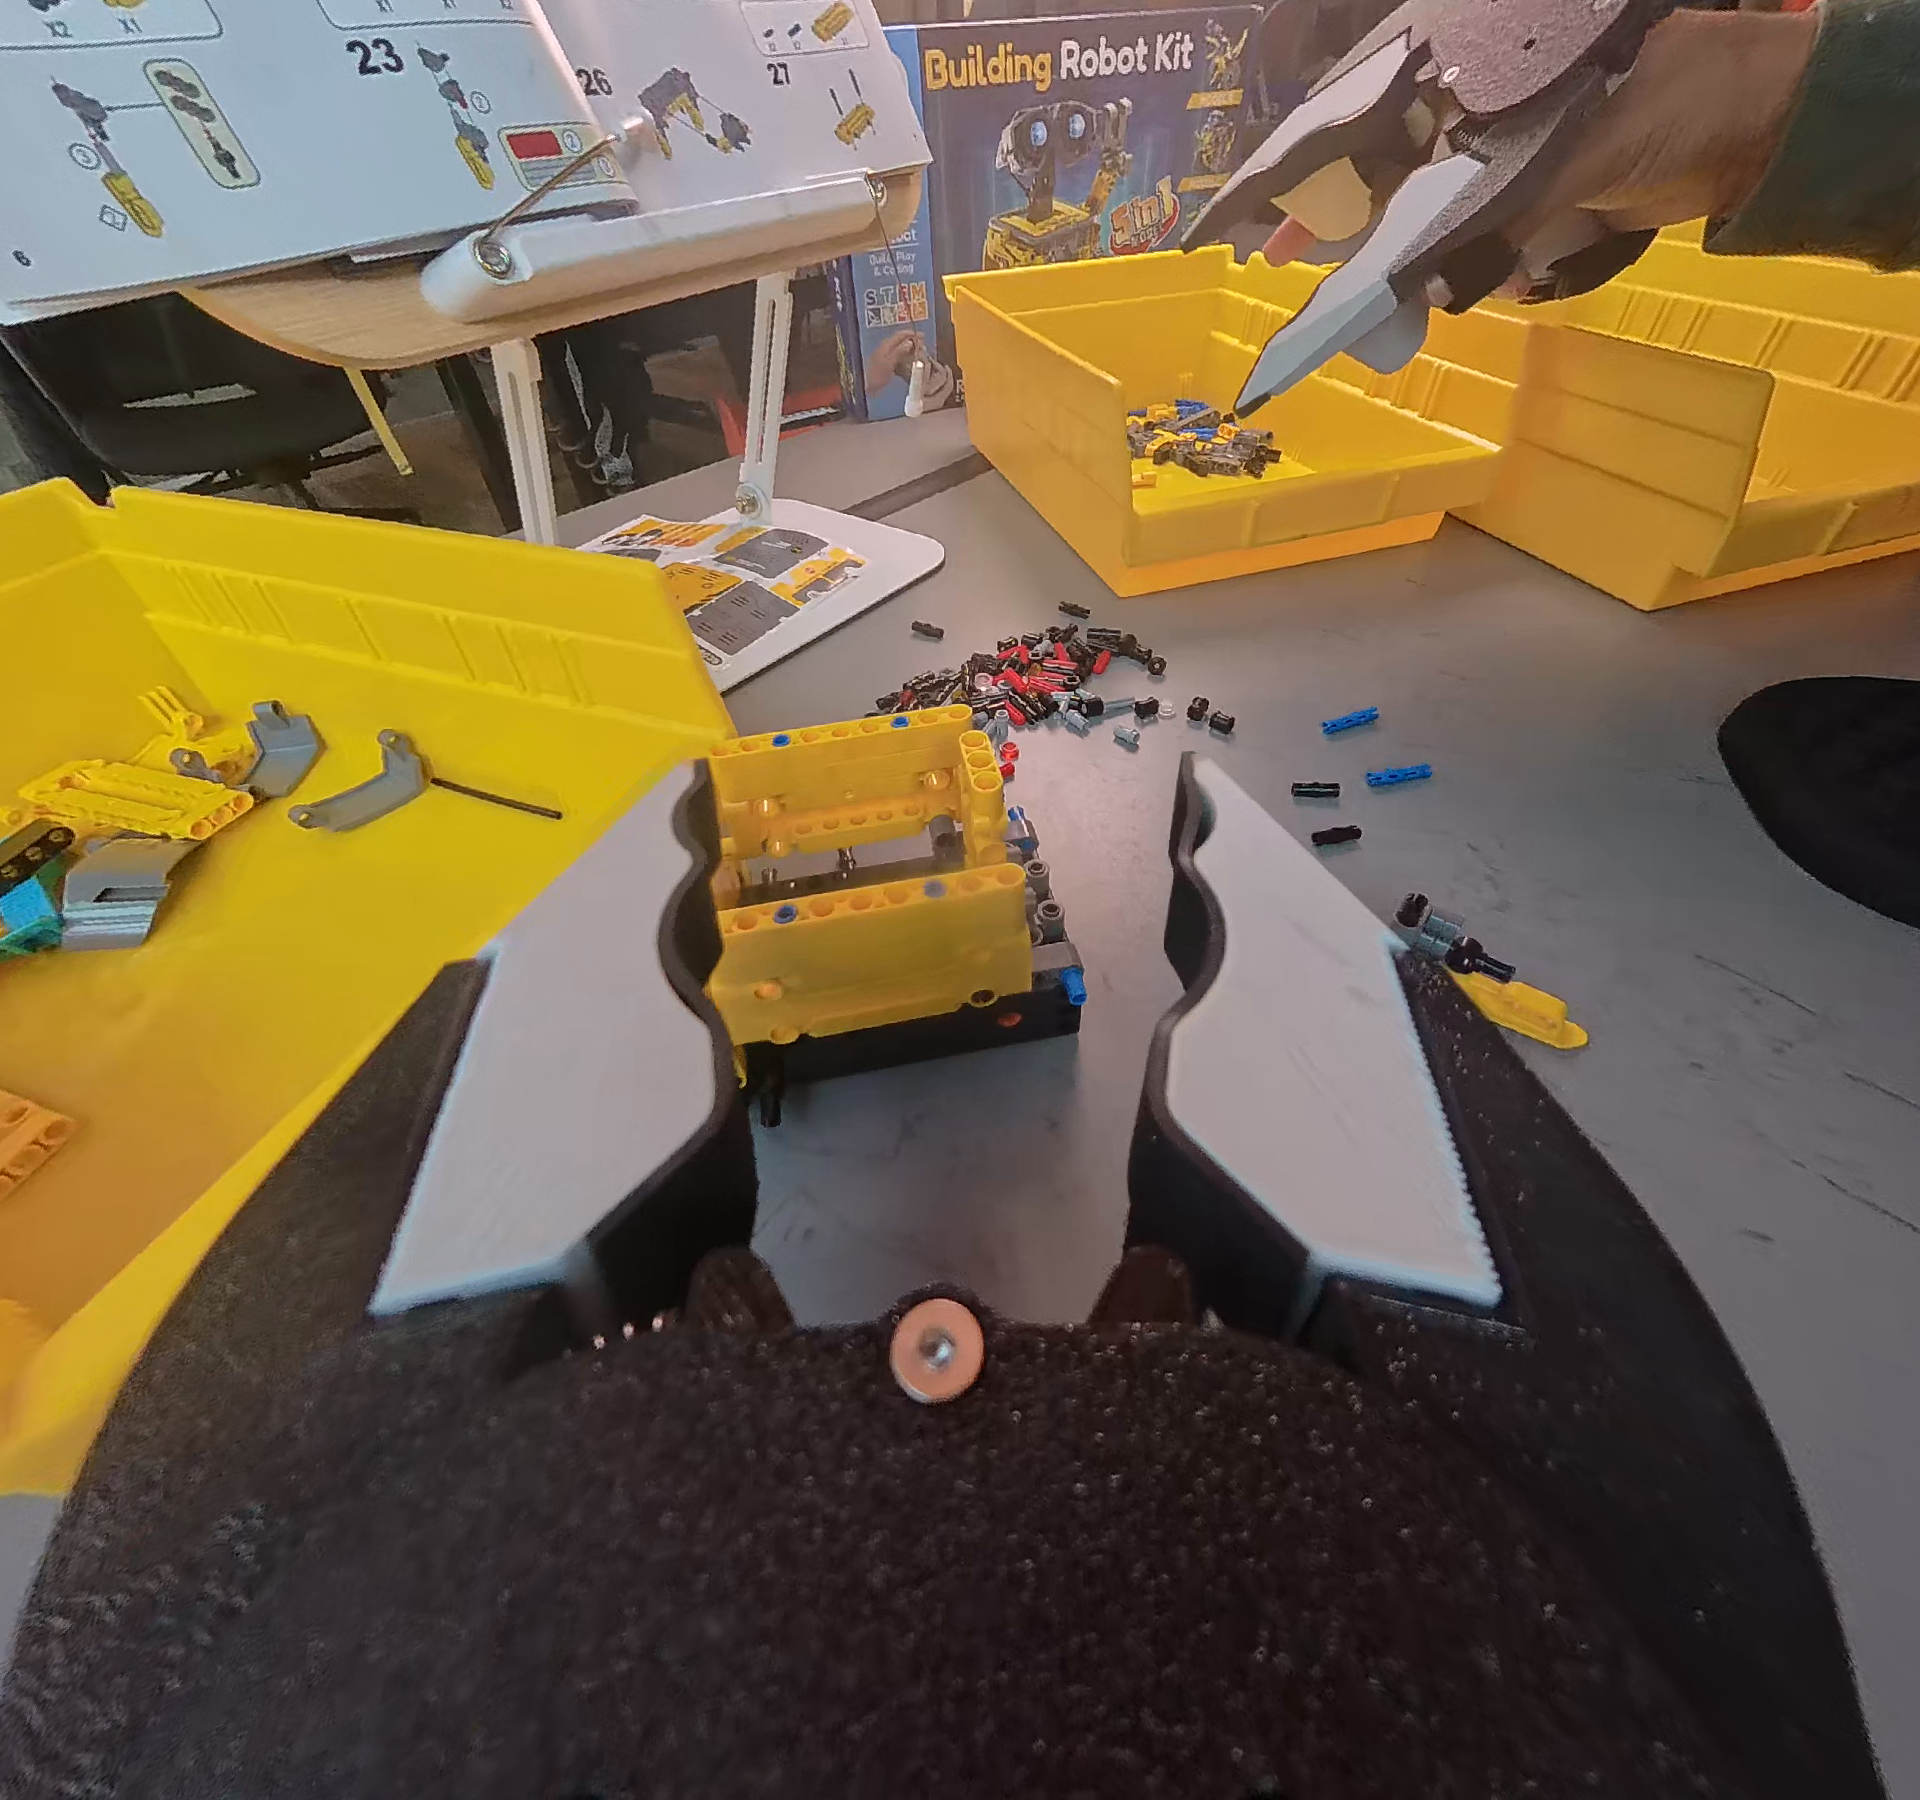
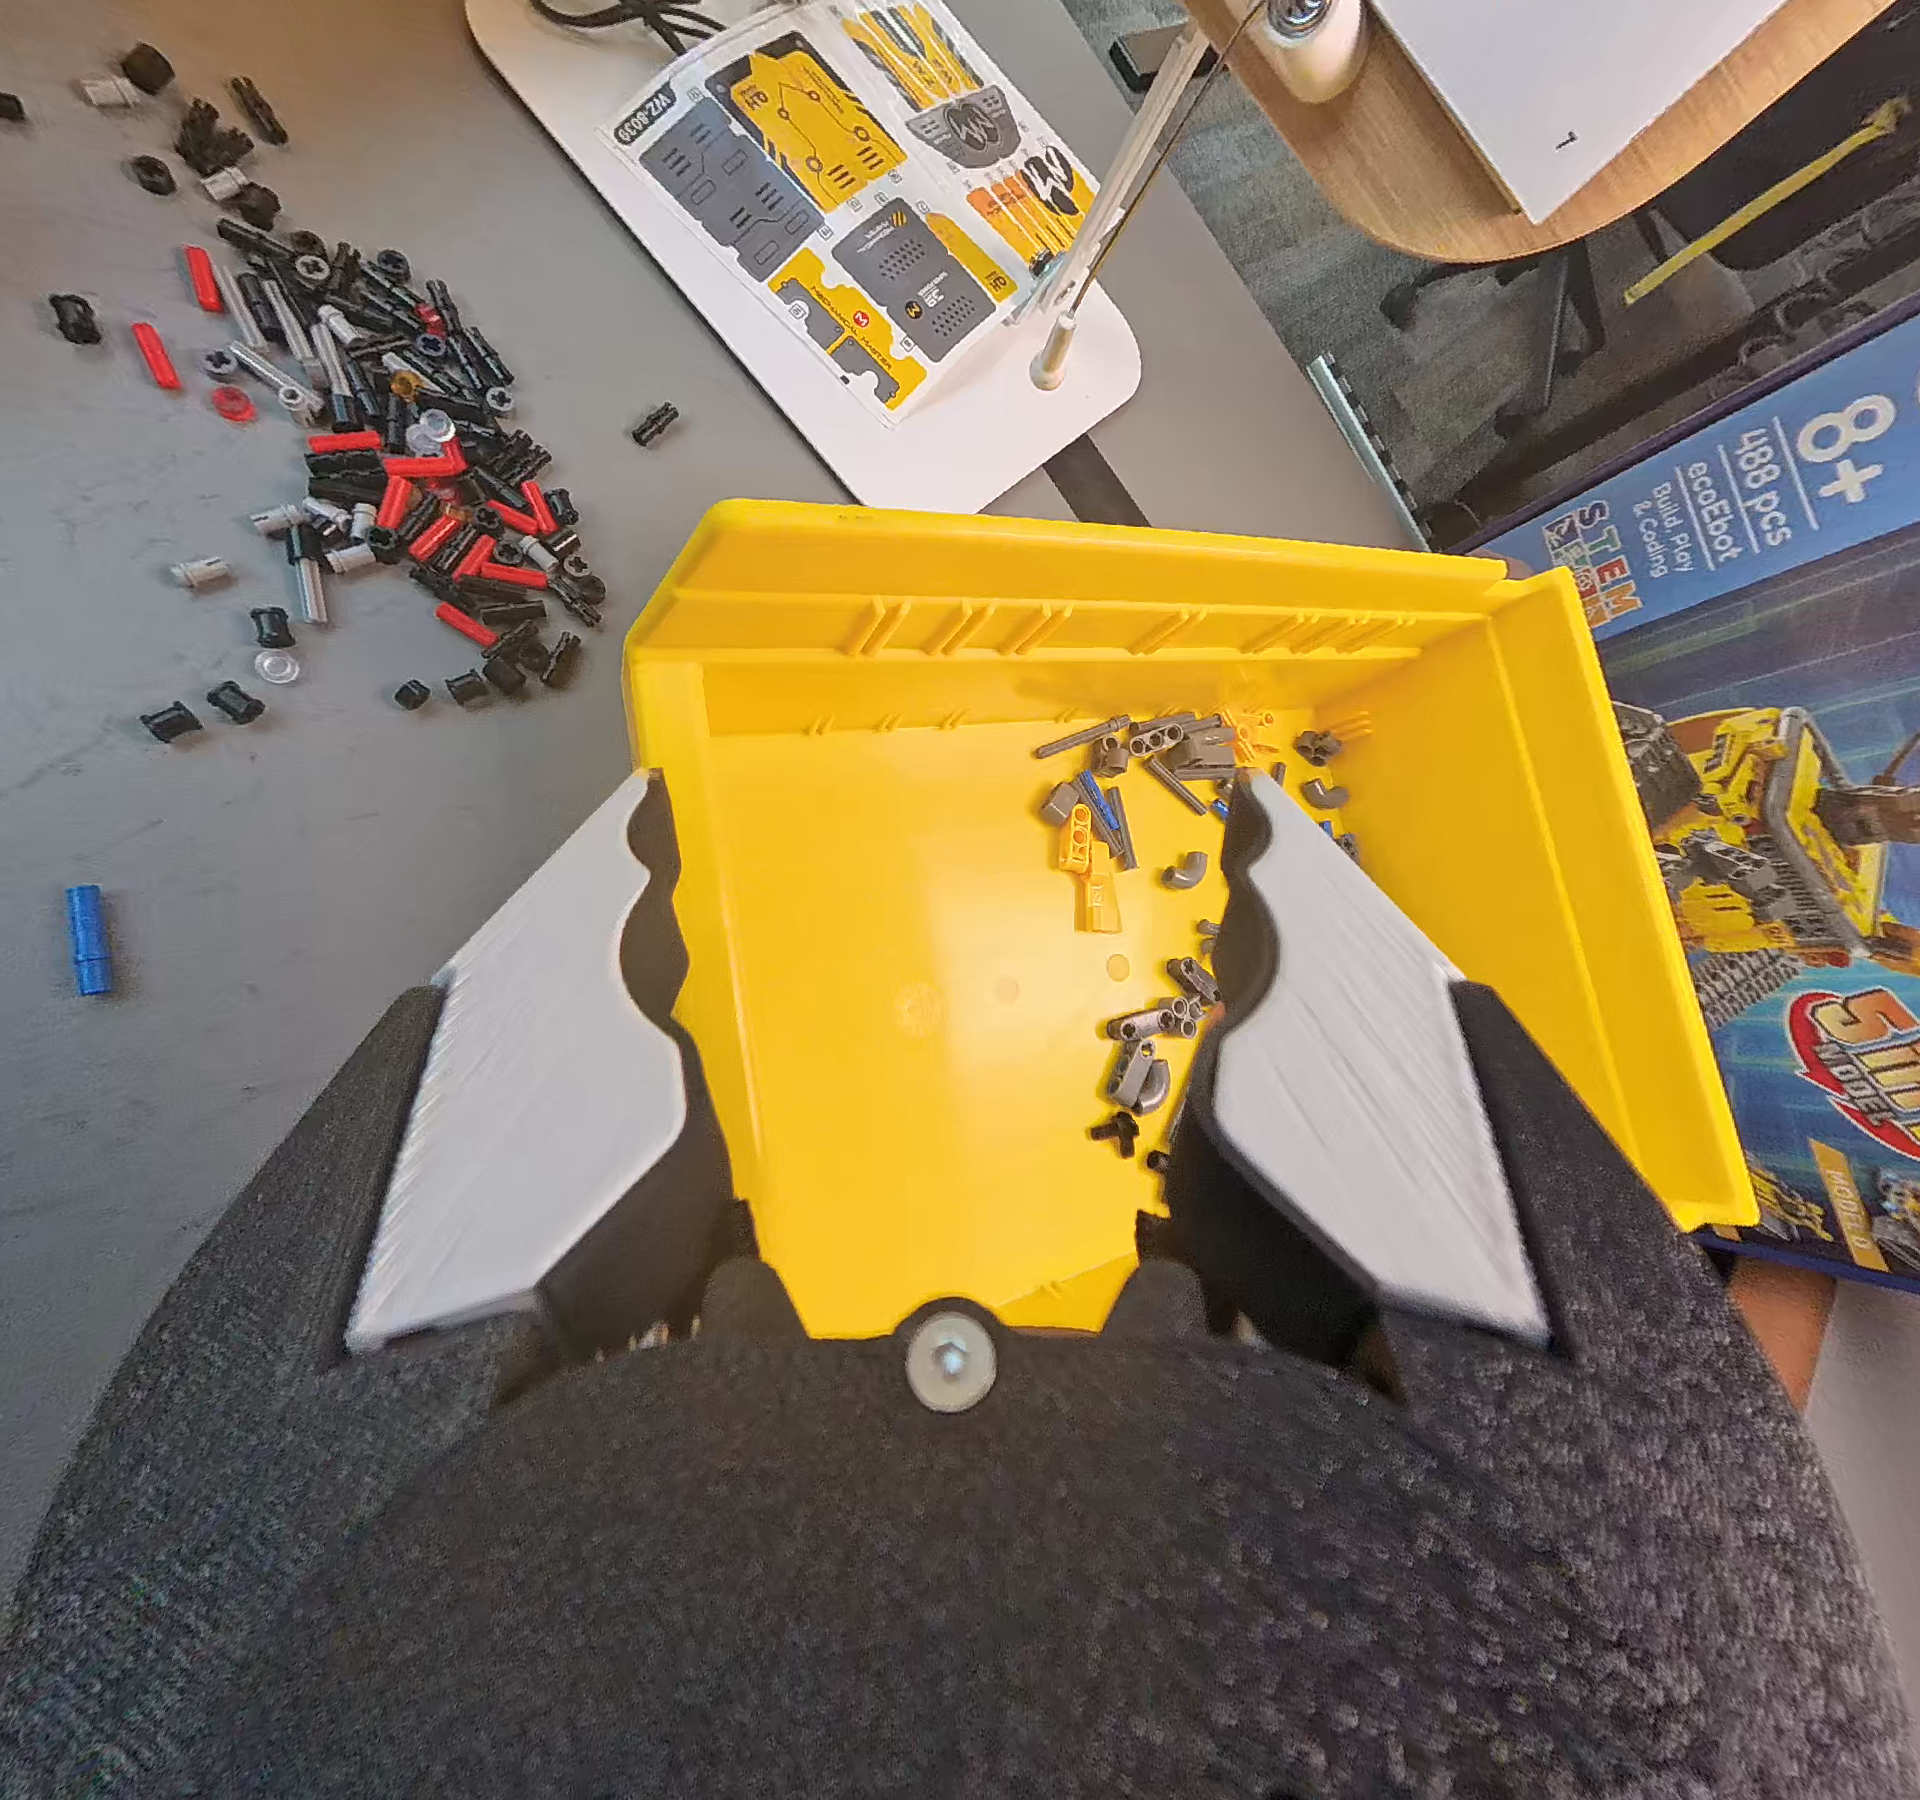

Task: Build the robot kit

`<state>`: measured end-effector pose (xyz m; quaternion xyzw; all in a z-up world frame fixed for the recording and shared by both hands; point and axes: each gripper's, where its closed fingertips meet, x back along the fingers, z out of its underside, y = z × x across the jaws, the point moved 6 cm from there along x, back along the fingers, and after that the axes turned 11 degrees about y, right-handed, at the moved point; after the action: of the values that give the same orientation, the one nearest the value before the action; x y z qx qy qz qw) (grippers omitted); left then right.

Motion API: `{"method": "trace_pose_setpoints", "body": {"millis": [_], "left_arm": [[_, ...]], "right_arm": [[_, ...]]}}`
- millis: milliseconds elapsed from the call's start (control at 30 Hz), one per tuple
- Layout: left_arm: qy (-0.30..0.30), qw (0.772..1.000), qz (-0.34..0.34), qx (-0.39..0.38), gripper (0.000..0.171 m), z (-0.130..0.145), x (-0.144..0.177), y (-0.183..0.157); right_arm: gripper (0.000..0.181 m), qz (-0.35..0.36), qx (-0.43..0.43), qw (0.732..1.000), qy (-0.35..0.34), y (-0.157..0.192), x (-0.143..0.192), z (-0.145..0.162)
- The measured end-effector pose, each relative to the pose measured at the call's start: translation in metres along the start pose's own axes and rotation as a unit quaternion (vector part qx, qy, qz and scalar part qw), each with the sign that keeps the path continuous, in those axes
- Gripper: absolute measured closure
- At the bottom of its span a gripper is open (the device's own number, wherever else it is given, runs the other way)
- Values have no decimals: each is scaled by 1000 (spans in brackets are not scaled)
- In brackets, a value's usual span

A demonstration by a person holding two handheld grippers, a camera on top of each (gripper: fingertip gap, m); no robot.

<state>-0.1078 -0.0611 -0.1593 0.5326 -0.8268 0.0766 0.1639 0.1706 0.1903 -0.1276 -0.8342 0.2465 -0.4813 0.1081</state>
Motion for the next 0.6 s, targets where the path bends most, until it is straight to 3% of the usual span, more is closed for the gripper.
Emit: {"method": "trace_pose_setpoints", "body": {"millis": [333,600], "left_arm": [[-4,1000,-7,14,115,1,2,6],[1,1000,-8,17,150,4,2,7]], "right_arm": [[107,-20,-19,1000,1,-6,-4,5],[132,-22,-49,998,34,-36,-14,18]]}}
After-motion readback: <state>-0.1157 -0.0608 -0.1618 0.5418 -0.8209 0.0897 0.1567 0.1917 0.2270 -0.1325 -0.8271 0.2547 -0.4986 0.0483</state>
